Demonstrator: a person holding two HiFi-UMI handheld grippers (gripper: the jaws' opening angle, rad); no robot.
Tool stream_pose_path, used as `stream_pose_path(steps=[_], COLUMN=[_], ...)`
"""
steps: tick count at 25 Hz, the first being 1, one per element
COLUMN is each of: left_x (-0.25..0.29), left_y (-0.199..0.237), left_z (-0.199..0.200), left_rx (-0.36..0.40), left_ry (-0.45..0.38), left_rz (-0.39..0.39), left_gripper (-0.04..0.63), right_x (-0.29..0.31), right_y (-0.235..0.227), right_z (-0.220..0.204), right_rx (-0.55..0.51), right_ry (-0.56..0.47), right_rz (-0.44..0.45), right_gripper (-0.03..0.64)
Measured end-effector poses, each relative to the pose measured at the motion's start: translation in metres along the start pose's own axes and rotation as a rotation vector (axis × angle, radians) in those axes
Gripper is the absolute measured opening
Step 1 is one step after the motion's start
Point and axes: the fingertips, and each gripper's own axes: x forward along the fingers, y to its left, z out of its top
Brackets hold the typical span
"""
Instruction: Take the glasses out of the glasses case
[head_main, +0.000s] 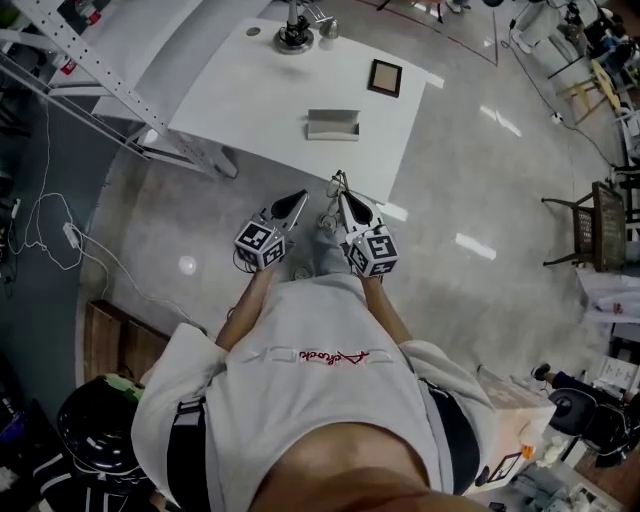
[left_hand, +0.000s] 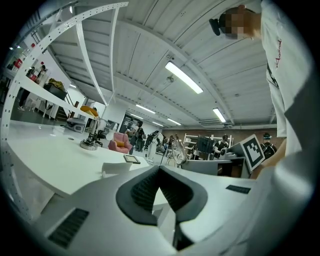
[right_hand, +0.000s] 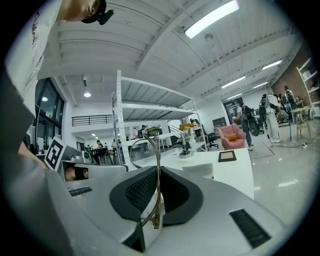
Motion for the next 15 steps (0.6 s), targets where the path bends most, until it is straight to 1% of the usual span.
stream_pose_path(steps=[4,15], left_x=[-0.007,-0.016], left_y=[-0.011,-0.020], left_z=[-0.005,-0.001], left_rx=[0.001,0.022], left_ry=[-0.003,-0.022], left_rz=[-0.012,-0.018], left_gripper=[-0.006,-0.006], right_x=[-0.011,-0.018], right_y=[0.007,0.019], right_z=[-0.003,-0.002], right_rx=[-0.004,-0.033], right_ry=[-0.003,-0.016], right_rz=[-0.007,-0.003], right_gripper=[0.021,0.021])
